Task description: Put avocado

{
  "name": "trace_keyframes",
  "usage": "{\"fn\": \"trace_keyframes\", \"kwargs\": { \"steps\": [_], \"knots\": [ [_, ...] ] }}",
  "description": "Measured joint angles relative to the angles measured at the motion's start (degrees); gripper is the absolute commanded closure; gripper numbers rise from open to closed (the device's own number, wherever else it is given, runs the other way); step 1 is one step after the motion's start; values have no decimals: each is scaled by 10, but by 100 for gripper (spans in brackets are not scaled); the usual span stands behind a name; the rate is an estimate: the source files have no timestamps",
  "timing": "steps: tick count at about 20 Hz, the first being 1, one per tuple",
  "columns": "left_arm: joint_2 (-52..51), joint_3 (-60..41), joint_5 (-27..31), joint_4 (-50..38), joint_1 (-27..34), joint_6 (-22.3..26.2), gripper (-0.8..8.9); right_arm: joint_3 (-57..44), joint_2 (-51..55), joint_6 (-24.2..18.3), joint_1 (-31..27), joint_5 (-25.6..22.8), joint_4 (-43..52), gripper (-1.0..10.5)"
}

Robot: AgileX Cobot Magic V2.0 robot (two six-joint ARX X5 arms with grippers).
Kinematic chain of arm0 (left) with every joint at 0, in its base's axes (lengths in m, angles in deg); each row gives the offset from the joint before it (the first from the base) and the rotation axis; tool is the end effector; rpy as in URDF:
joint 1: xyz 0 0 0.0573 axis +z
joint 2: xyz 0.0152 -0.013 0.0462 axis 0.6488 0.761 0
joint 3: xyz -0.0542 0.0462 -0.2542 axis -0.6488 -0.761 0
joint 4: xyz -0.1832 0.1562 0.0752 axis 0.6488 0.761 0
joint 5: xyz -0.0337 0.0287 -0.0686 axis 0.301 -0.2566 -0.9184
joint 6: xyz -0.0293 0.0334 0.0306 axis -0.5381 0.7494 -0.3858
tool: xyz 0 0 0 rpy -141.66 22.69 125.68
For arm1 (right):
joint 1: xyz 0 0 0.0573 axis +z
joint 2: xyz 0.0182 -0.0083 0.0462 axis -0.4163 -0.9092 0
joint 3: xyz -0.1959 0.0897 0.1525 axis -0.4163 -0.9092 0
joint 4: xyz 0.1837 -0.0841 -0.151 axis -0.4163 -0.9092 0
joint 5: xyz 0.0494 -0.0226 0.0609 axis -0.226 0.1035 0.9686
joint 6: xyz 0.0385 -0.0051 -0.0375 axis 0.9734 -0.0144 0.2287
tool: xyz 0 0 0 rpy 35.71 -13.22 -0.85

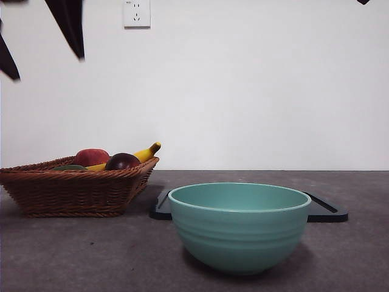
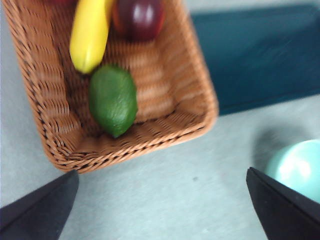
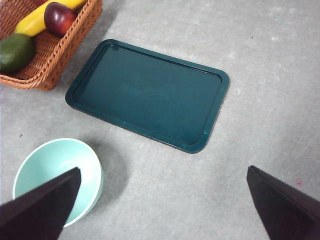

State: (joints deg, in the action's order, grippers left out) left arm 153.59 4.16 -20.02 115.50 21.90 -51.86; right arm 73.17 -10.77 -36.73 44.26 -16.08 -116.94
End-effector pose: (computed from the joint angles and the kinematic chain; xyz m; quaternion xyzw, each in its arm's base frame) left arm 0.2473 -0.0869 0.3356 -0.0086 0.5220 -0.1553 0.8386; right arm 0.1287 0.0498 0.3404 -0.0001 0.3497 0.2023 0.9147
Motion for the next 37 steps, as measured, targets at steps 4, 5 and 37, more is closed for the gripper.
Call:
{"fn": "trace_keyframes", "kwargs": {
  "steps": [4,5,37],
  "knots": [
    [112,33,11,0,8,35,0,0,0,0,0,0,0,275],
    [134,38,20,-4,9,44,0,0,0,0,0,0,0,275],
    [304,97,50,-26,23,81,600,0,0,0,0,0,3,275]
  ]
}}
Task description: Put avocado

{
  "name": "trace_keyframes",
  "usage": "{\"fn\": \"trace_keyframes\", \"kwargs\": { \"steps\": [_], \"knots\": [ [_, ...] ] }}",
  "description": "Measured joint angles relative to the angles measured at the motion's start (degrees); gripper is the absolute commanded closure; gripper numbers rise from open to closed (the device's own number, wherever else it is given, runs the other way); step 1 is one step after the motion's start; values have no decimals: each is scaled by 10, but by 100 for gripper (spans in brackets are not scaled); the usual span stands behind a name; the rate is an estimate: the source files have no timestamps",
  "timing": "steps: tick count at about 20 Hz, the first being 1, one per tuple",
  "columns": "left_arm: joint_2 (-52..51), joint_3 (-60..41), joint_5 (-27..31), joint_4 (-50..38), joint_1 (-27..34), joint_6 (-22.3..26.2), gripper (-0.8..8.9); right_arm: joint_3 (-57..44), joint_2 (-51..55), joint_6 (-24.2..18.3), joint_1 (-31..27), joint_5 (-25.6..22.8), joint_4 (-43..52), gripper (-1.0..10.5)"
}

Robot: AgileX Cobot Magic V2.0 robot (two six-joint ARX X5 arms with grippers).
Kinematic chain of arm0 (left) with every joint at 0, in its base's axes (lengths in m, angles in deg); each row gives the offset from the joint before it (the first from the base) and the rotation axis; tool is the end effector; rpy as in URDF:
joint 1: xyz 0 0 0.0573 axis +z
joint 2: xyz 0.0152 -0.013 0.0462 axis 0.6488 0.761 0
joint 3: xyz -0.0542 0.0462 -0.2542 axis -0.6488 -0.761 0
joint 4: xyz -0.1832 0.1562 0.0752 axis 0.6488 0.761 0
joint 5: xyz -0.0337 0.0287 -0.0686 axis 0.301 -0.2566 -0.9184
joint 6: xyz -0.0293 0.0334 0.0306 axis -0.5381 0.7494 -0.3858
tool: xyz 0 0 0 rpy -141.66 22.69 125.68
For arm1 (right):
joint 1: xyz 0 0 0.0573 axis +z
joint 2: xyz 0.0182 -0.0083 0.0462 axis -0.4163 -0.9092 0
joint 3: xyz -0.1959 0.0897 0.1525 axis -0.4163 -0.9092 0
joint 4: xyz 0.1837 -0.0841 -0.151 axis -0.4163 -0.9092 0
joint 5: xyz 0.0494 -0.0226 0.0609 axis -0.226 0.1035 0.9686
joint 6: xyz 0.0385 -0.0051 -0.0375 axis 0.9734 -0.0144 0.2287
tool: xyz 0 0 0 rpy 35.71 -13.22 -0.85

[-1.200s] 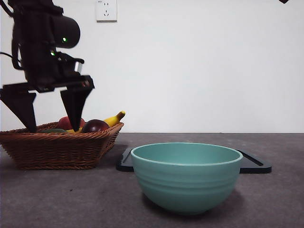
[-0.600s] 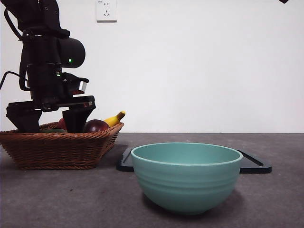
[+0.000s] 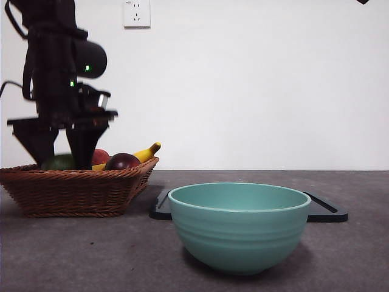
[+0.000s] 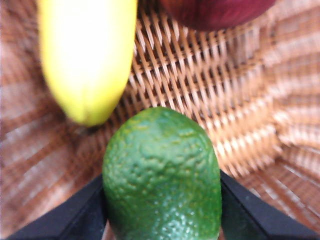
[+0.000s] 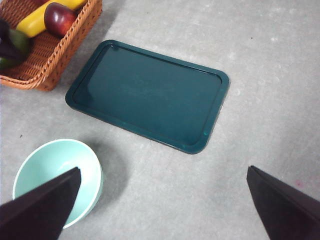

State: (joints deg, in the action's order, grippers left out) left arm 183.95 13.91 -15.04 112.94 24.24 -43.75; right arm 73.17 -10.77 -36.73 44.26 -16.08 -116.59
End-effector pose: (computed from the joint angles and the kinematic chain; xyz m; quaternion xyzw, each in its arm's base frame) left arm 0.3607 -0.1061 0.2246 0.0780 0.6359 -0.1234 0.7579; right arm 0.1291 0.0500 0.3408 0.0003 0.3469 0.2027 0.9157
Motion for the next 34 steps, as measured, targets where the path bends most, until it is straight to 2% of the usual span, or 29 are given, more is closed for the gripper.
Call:
{"fn": "trace_keyframes", "kwargs": {
  "steps": [3,6,9,13,19,23,26,34],
  "knots": [
    [-8,30,-1,45,-9,-13,600,0,0,0,0,0,1,275],
    [-49,30,-41,77,-40,-32,600,0,0,0,0,0,1,275],
    [-98,31,-82,102,-88,-50,600,0,0,0,0,0,0,275],
    [-118,31,-86,127,-180,-58,600,0,0,0,0,0,1,275],
    [-118,31,-86,85,-321,-80,600,0,0,0,0,0,1,275],
    [-109,31,-85,48,-384,-97,600,0,0,0,0,0,1,275],
    [-74,31,-68,41,-406,-101,600,0,0,0,0,0,1,275],
    [24,31,-64,-9,-405,-101,601,0,0,0,0,0,1,275]
  ]
}}
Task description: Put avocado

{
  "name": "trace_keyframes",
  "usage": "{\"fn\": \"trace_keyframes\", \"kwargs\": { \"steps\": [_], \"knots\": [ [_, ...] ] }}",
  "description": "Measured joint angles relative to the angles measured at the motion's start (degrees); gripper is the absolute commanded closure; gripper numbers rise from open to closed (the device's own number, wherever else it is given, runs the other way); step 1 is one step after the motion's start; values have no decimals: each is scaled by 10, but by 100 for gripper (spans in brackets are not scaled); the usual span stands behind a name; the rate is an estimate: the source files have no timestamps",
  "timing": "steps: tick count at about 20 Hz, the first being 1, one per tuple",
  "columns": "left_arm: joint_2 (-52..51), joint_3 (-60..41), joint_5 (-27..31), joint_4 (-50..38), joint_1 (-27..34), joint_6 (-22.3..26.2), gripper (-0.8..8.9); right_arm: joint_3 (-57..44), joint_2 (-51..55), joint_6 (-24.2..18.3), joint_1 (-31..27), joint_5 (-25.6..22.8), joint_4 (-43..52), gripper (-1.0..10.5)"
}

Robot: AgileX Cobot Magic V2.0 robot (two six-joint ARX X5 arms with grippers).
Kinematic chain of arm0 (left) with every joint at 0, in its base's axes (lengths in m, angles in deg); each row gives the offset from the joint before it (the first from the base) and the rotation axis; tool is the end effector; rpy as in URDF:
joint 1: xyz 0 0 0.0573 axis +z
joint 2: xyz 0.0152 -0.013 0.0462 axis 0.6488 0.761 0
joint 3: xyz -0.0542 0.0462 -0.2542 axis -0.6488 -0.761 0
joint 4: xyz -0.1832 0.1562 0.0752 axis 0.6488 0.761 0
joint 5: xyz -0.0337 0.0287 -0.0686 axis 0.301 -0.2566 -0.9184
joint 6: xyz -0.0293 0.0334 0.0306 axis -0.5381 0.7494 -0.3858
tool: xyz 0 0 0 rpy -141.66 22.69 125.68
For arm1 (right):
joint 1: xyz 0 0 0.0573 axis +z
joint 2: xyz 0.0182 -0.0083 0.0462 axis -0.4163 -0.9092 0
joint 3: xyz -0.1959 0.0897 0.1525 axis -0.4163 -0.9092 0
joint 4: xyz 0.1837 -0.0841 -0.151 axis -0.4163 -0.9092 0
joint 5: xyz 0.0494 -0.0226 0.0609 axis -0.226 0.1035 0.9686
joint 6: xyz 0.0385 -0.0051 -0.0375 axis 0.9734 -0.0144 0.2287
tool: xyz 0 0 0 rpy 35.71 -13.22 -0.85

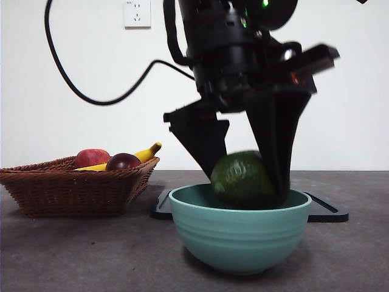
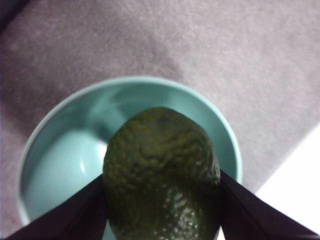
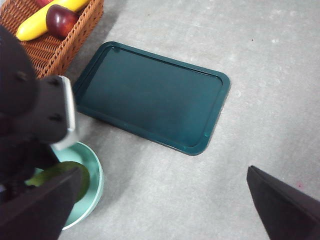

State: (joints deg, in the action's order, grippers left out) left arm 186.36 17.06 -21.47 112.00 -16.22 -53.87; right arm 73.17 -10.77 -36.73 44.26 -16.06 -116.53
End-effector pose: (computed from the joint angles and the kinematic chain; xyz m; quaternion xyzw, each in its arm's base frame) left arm 0.2103 -0.3279 0.2247 0.1973 0.6096 -0.3675 0.6741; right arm 0.1291 0.0500 0.3409 0.0004 0.3464 0.2029 0.9159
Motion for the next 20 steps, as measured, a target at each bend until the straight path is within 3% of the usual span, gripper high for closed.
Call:
{"fn": "trace_keyframes", "kwargs": {
  "steps": [5,13,17,20],
  "knots": [
    [27,0,37,7,0,0,601,0,0,0,0,0,0,275],
    [52,0,39,10,0,1,590,0,0,0,0,0,4,275],
    [52,0,38,11,0,2,301,0,0,0,0,0,17,275],
    [47,5,38,11,0,4,282,0,0,0,0,0,17,275]
  ]
}}
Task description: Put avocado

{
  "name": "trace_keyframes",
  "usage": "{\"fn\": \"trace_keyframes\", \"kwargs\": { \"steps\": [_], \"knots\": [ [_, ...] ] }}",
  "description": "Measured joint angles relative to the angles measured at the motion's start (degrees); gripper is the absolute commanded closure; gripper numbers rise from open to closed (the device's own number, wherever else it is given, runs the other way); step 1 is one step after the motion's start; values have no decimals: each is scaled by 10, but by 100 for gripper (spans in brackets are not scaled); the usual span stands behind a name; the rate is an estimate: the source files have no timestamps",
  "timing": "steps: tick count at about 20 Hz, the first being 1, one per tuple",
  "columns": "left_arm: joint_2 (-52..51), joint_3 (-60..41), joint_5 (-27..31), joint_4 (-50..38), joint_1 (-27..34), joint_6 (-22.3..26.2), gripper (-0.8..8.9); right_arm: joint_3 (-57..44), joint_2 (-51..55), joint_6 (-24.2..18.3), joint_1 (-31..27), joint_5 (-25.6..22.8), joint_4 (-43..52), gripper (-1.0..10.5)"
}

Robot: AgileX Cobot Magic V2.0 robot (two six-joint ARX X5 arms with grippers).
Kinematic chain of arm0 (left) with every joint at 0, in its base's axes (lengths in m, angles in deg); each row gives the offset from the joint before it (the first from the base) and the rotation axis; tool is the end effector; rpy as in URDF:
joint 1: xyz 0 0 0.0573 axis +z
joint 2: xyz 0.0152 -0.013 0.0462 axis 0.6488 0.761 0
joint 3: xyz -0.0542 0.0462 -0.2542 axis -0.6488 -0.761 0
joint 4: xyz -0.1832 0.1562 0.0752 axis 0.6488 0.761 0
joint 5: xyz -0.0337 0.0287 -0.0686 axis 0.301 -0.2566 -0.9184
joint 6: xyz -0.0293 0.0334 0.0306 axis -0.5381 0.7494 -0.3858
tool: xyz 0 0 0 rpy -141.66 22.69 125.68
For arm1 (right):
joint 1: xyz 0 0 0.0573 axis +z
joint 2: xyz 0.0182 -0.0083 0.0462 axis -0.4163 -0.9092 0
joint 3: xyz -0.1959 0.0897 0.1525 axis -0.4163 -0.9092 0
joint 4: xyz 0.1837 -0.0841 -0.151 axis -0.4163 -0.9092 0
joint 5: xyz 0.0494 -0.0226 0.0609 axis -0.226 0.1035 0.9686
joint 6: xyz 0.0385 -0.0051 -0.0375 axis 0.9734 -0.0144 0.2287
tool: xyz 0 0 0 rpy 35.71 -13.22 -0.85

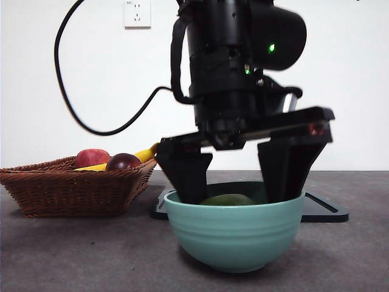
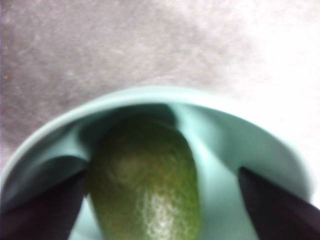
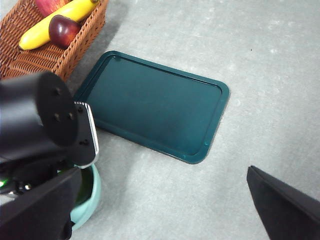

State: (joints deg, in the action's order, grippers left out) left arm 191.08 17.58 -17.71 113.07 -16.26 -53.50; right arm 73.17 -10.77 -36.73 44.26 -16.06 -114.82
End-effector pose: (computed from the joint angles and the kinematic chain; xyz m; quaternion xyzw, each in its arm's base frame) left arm 0.2162 -0.3339 0.1958 0.2347 0.6280 -0.3309 0.6641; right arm 0.1308 0.0506 0.3432 0.0021 0.3325 0.2046 0.9206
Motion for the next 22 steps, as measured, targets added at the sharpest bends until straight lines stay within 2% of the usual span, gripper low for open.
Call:
{"fn": "trace_keyframes", "kwargs": {
  "steps": [6,12,18,22],
  "knots": [
    [-38,3,1,13,0,0,283,0,0,0,0,0,0,275],
    [-173,4,5,23,0,11,283,0,0,0,0,0,0,275],
    [-353,4,115,28,0,45,283,0,0,0,0,0,0,275],
    [-488,-22,150,-1,5,75,283,0,0,0,0,0,0,275]
  ]
}}
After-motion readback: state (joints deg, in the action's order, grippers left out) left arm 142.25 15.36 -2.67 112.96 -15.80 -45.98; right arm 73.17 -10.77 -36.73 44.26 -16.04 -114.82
